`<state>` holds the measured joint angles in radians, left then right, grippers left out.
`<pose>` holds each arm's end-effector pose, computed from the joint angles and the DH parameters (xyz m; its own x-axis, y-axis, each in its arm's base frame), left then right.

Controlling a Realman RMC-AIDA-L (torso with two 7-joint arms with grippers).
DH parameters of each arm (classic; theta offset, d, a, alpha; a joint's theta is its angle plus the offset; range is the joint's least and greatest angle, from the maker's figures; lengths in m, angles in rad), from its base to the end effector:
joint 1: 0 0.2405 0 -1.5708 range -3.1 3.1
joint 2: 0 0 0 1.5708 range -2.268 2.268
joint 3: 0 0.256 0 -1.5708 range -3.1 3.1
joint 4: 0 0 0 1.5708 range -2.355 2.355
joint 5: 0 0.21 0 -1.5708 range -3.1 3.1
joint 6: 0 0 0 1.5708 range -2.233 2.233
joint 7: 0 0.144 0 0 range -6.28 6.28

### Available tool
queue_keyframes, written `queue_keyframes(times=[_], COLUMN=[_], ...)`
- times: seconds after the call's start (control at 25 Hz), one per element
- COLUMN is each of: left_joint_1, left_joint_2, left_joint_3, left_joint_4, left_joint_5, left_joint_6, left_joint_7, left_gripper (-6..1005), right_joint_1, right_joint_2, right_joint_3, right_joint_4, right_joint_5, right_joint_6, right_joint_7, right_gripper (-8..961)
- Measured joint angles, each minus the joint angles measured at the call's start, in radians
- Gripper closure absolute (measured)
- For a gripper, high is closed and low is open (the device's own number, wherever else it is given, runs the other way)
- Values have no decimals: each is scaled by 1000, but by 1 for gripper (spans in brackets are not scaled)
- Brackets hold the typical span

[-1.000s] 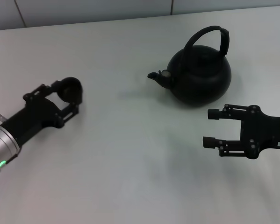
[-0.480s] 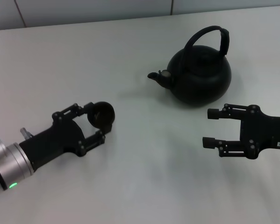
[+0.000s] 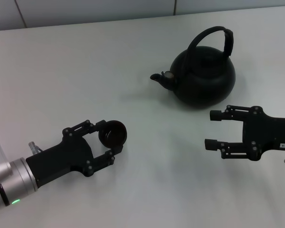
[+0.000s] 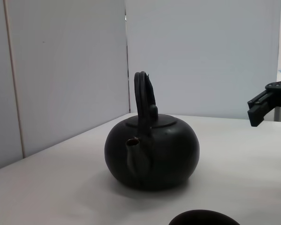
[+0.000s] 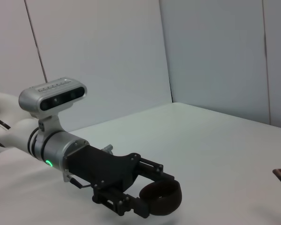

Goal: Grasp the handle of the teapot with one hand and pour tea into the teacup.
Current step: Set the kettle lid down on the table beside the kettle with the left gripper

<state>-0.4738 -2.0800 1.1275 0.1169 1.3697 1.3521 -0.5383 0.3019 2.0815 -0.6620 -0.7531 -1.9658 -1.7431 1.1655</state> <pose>-0.2889 0.2714 -0.0872 0.8418 0.0518 0.5373 0.2796 -0.8933 -0.3520 0.3048 0.2590 0.0206 0.8169 -0.2258 -0.5307 -0.3783 -0.9044 -0.1975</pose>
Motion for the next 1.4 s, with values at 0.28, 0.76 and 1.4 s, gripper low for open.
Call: queue_keyframes(times=[0.28,0.76,1.4], left_joint_1=[0,-4,0], left_joint_2=[0,0,0], left_joint_3=[2,39,45], left_joint_4=[0,0,0], left_joint_5=[0,1,2], left_joint_6=[-12,-53,-64], left_joint_7=[0,-7,-9], left_gripper=[312,309,304], right_joint_1=[2,4,13], right_joint_2=[0,0,2], right_joint_3=[2,12,5], right_joint_4=[0,-3,0], right_joint_5=[1,13,15], right_joint_6=[4,8,11], right_joint_7=[-1,-1,-1], right_gripper=[194,195,194])
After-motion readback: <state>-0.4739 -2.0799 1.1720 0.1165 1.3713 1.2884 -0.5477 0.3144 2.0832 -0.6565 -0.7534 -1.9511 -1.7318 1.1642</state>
